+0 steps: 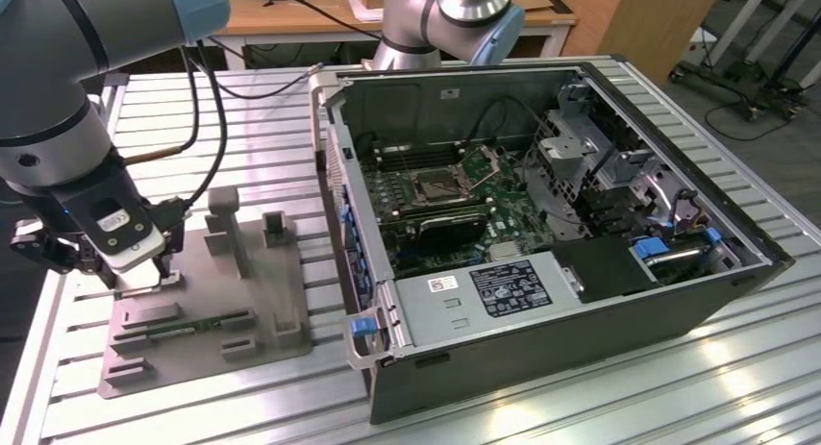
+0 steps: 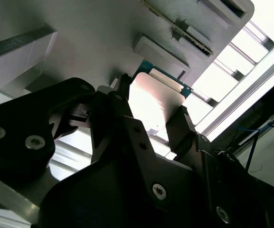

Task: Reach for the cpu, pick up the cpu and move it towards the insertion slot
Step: 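Pick up the cpu and move it towards the insertion slot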

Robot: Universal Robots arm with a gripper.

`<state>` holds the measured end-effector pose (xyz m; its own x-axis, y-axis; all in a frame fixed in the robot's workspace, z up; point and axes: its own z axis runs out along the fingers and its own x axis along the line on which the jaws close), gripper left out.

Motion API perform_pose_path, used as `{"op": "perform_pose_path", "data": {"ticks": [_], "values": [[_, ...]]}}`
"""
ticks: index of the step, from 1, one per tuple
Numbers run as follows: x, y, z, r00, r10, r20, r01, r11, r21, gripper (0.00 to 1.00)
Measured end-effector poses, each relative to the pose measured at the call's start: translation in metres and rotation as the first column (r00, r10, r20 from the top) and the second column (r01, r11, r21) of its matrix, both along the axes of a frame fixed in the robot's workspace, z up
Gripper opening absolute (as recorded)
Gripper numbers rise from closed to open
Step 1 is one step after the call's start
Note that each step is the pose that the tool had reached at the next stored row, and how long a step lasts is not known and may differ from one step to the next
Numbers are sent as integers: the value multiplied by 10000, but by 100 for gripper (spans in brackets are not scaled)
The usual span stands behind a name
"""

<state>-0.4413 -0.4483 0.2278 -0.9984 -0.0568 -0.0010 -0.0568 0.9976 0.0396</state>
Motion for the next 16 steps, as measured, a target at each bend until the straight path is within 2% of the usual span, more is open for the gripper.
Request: {"op": "perform_pose_path", "data": {"ticks": [6,16], "values": [[0,0,13,10000,0,-4,0,10000,-3,55],[0,0,128,10000,0,0,0,10000,0,55]]}}
